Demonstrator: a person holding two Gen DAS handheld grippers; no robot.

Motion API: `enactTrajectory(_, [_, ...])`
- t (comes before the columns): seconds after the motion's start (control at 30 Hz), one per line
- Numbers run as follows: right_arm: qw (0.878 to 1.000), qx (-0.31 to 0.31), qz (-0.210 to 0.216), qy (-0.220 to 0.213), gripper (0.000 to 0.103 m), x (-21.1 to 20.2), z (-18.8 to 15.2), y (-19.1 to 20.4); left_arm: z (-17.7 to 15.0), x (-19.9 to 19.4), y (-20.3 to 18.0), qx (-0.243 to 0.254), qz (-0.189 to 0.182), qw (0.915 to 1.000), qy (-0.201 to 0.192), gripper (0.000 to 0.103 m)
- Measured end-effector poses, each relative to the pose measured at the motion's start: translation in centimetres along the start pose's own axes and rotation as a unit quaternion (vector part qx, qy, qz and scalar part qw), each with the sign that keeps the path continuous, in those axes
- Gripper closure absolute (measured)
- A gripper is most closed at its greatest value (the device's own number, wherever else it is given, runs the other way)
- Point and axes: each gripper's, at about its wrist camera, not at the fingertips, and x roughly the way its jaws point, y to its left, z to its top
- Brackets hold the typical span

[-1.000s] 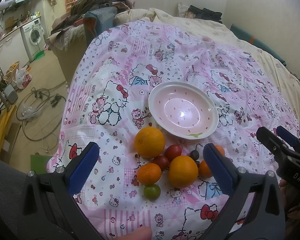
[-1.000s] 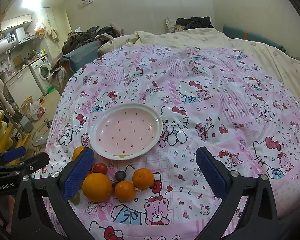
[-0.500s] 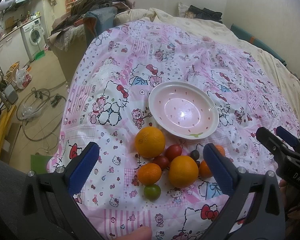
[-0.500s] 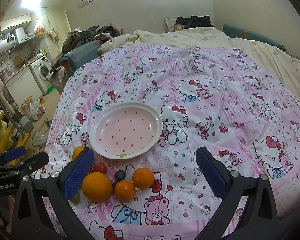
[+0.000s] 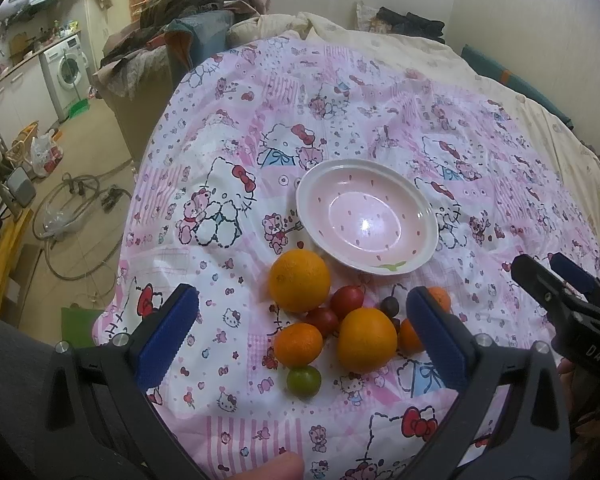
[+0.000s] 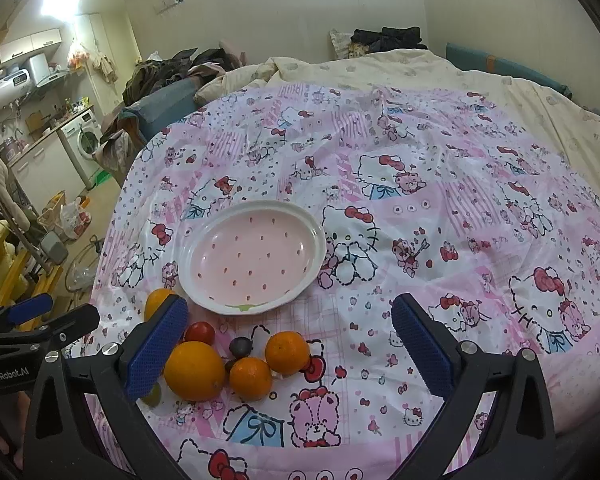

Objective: Organize fruits

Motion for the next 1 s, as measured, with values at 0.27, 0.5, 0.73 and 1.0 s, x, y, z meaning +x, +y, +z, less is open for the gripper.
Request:
enactTrajectory(0.27, [0.995, 0.072, 0.013, 0.069, 0.000, 2.3, 1.2, -3.0, 0.0, 0.6, 0.1, -0.005, 0.007, 0.9998, 0.020, 0.000])
enactTrajectory(0.5, [0.957, 0.143, 0.078, 0.240, 0.006, 9.0, 0.2, -5.0, -0.4, 2.0, -0.1, 0.000, 0.011, 0.9976, 0.068, 0.000])
enactTrajectory(0.73, [0.942, 0.110, 0.073, 0.308, 0.024, 13.1, -1.9, -2.7, -0.3, 2.3, -0.6, 0.006, 0.007, 0.9968, 0.080, 0.000])
enactTrajectory(1.0, [0.941, 0.100, 0.083, 0.312, 0.045, 13.9, -2.5, -2.4, -0.1, 3.0, -0.4, -0.002, 0.008, 0.9951, 0.098, 0.000])
